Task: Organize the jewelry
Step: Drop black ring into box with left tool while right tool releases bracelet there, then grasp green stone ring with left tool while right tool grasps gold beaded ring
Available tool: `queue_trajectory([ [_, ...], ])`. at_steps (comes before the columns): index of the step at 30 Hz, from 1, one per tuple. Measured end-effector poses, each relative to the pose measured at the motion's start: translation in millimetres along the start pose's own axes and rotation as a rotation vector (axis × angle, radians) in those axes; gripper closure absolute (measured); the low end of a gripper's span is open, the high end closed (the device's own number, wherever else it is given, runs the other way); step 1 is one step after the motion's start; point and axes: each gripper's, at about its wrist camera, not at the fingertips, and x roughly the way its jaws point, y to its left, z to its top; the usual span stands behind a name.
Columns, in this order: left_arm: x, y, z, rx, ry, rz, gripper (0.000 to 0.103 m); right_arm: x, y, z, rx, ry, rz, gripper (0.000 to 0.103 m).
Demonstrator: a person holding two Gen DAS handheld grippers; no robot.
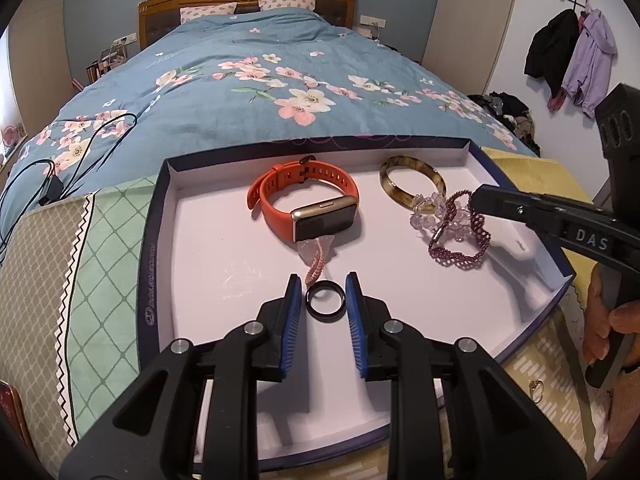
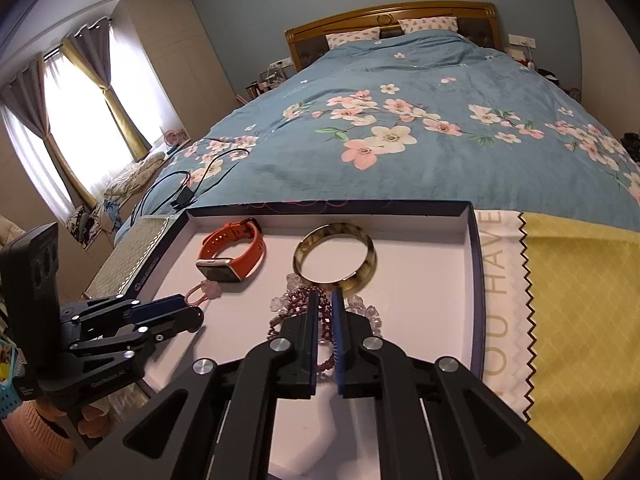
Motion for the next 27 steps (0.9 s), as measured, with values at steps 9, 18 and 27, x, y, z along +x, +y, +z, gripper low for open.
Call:
queue_trajectory([
  [9, -36.2, -0.1, -0.2, 0.012, -0.085, 0.024, 0.071, -5.0, -3.2, -2.2, 0.013, -0.008, -0.047, 0.079],
  [18, -91.2, -5.7, -18.5, 0.055, -0.179, 0.020, 0.068, -42.6, 10.5, -9.2, -0.049, -0.082, -0.052, 0.073],
  [27, -116.5, -22.8, -52.2, 0.116, -0.175, -0.052, 0.065, -74.1, 50.6, -49.6, -0.201, -0.045, 0.034, 0.066],
])
